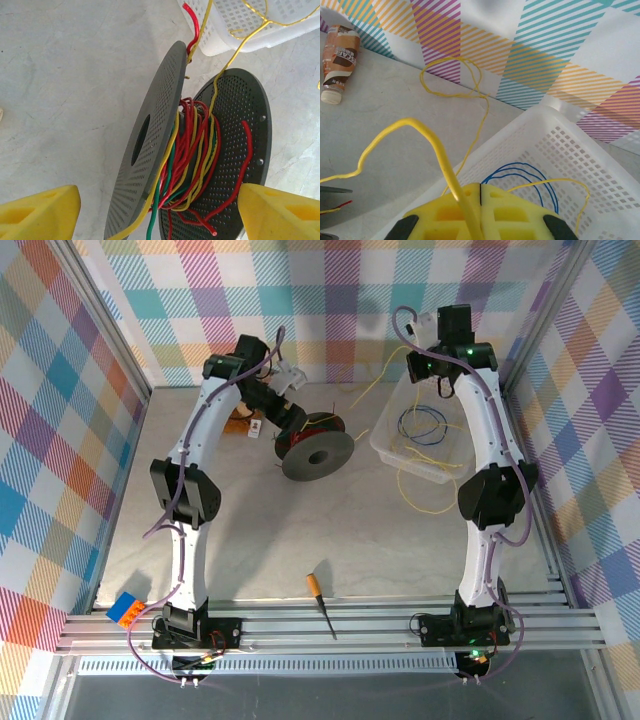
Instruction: Wrap the cables
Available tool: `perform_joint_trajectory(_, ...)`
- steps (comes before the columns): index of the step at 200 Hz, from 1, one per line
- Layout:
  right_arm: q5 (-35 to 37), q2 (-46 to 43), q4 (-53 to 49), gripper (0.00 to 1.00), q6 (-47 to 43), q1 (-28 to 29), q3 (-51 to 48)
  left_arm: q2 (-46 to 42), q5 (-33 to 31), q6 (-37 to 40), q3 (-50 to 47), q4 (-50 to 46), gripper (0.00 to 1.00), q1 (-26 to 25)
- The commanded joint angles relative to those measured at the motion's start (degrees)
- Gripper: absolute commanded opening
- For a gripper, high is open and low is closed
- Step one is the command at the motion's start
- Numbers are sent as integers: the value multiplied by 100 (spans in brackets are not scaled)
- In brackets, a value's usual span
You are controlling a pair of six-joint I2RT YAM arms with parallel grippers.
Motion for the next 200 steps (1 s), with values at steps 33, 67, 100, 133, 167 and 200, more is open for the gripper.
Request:
perform_joint_trajectory(33,-13,127,19,0,-53,100,221,371,-143,210,392,-304,78,-154)
perform_joint_trajectory(67,19,152,5,0,-66,116,222,461,-149,236,484,-352,74,-172)
perform_joint_trajectory(100,42,179,5,0,-67,114,231,482,-161,291,467,-525,75,-172)
perform_joint_trajectory(133,57,201,-20,0,-94,108,231,462,9,357,475,-645,79,-115)
perform_joint_trajectory(167,108,241,-14,0,-120,119,231,484,94,407,475,-788,76,-33)
perform_joint_trajectory(200,78,276,20,0,-91,113,231,507,88,410,460,-888,66,34)
